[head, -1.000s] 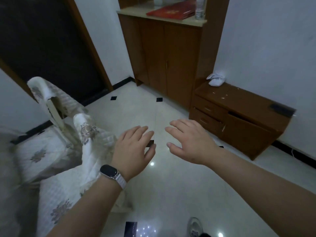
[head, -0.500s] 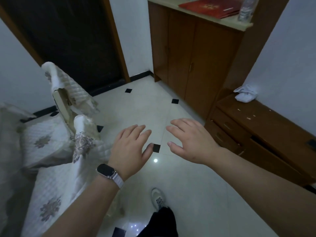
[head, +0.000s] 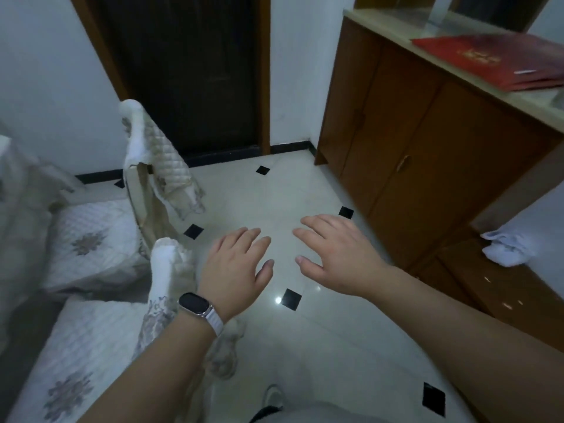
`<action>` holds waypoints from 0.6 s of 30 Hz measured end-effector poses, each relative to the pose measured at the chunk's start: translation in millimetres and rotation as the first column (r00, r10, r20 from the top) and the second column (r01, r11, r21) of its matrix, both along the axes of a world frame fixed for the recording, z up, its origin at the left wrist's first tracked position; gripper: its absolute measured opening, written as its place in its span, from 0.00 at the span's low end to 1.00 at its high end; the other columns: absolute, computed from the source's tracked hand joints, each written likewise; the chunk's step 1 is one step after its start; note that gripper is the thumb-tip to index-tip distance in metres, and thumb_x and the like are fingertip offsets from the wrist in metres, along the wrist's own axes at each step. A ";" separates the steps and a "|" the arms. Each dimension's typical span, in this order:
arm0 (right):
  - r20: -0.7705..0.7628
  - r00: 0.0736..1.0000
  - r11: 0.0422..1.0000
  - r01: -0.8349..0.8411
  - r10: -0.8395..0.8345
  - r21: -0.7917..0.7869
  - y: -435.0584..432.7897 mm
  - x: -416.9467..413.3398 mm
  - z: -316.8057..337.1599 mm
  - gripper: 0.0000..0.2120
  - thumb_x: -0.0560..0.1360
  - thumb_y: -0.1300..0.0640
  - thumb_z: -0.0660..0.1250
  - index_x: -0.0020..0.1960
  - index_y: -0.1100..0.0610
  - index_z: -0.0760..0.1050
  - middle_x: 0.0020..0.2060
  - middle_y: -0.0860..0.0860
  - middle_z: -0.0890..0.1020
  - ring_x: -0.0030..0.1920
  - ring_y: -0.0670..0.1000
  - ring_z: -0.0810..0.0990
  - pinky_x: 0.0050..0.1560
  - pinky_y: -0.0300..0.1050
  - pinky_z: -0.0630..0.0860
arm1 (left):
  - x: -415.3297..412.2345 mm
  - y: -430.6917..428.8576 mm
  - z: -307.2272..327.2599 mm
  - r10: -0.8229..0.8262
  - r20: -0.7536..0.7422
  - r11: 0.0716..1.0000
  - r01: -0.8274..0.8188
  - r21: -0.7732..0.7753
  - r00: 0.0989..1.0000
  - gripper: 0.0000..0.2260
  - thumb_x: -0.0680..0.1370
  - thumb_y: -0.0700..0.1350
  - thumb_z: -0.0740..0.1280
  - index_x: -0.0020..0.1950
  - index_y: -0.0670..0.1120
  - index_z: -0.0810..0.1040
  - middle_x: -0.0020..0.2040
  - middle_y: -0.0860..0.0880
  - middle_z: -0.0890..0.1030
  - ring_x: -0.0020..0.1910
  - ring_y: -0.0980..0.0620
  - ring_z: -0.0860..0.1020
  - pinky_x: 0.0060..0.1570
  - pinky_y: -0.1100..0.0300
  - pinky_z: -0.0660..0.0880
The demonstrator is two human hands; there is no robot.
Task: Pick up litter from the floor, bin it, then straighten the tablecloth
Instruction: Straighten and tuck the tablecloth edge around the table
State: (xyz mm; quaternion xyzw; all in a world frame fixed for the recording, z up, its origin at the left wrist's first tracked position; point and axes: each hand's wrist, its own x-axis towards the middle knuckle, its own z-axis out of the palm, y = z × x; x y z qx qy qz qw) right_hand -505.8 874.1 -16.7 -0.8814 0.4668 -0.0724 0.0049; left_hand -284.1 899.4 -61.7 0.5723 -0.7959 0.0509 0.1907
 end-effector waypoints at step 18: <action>0.133 0.641 0.638 -0.767 0.756 0.071 -113.9 174.1 -43.4 0.24 0.75 0.41 0.62 0.65 0.54 0.74 0.65 0.54 0.75 0.65 0.55 0.72 0.65 0.51 0.67 | 73.6 60.4 -16.6 0.741 0.057 0.651 -0.736 0.185 0.669 0.20 0.73 0.54 0.62 0.59 0.45 0.79 0.59 0.45 0.80 0.58 0.41 0.78 0.55 0.47 0.76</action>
